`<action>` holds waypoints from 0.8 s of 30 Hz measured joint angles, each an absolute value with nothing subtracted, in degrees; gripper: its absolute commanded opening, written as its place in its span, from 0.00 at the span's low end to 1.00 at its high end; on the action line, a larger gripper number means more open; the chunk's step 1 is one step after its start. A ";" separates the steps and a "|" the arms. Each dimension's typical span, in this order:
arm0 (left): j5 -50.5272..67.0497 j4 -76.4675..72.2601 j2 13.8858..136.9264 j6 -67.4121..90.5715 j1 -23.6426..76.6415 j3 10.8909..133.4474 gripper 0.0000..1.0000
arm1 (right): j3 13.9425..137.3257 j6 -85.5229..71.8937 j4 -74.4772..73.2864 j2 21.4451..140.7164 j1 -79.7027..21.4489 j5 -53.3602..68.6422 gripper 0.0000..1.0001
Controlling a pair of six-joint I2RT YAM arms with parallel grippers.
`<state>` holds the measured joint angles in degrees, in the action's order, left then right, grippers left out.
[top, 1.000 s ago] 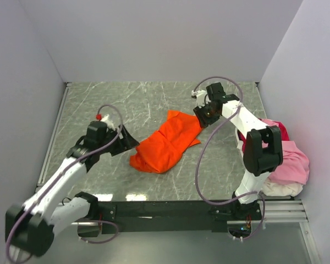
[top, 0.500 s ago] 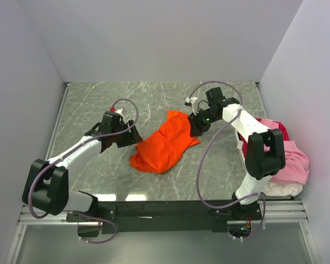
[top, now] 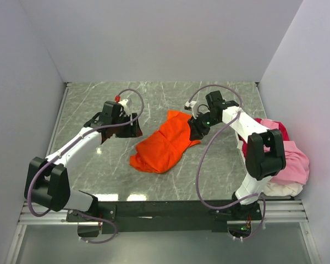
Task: Fold and stack the t-shirts
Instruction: Flatten the tshirt out
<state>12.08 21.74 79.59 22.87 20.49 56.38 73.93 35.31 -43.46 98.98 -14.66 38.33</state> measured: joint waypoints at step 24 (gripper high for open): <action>11.92 22.98 78.46 14.72 24.18 53.60 0.65 | 71.13 37.56 -39.99 96.23 -14.66 39.48 0.49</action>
